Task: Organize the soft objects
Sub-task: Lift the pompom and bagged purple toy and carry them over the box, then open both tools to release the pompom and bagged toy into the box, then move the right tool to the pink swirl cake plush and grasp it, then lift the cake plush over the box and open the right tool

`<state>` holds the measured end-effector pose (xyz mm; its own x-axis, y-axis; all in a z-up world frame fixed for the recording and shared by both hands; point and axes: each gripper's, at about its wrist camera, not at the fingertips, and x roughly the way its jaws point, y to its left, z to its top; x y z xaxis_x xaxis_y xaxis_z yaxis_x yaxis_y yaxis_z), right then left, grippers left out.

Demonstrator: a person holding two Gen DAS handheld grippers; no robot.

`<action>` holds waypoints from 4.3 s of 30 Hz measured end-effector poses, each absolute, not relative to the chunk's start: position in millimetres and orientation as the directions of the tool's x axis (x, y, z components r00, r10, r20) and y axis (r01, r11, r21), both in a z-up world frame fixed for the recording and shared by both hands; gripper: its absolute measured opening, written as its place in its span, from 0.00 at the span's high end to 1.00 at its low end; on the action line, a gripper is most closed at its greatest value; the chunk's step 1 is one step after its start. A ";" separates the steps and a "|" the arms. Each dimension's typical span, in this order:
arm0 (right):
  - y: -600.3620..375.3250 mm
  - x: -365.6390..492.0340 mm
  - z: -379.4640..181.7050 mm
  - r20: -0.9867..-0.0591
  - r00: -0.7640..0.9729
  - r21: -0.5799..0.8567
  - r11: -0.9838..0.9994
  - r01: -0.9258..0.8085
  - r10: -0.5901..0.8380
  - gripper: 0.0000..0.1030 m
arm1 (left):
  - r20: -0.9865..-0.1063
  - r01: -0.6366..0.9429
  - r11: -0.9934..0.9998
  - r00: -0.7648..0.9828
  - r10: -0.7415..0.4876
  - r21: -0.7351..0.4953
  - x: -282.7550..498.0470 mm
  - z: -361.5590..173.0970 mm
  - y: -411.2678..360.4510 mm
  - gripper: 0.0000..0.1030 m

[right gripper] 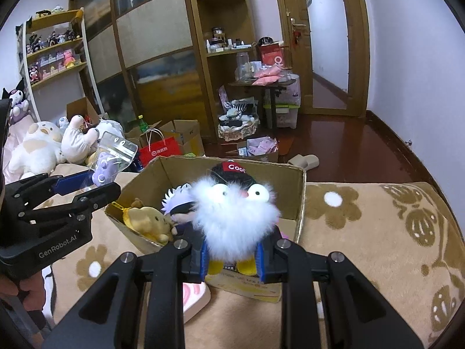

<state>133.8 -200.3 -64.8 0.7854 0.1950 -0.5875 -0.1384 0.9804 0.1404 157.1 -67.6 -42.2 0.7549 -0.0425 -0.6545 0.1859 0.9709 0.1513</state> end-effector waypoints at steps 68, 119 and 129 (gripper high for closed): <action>-178.1 91.5 -88.8 -0.669 0.718 0.152 0.981 -0.119 0.191 0.05 | -0.645 0.055 0.994 0.764 0.020 0.096 73.7 -20.9 1.9 0.08; -181.5 86.2 -40.5 -0.490 0.854 0.106 0.984 -0.141 0.175 0.83 | -0.530 0.058 0.994 0.848 -0.001 0.092 54.0 -13.6 -3.8 0.08; -203.0 124.4 -55.0 -0.555 0.818 0.150 0.985 -0.082 0.152 0.78 | -0.509 0.072 0.991 0.861 -0.007 0.109 47.4 -14.4 -13.0 0.08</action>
<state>124.4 -203.0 -55.0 0.8181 0.1522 -0.5546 -0.0817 0.9853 0.1500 47.4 -13.0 -14.4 0.8606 -0.0068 -0.5093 0.0720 0.9915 0.1086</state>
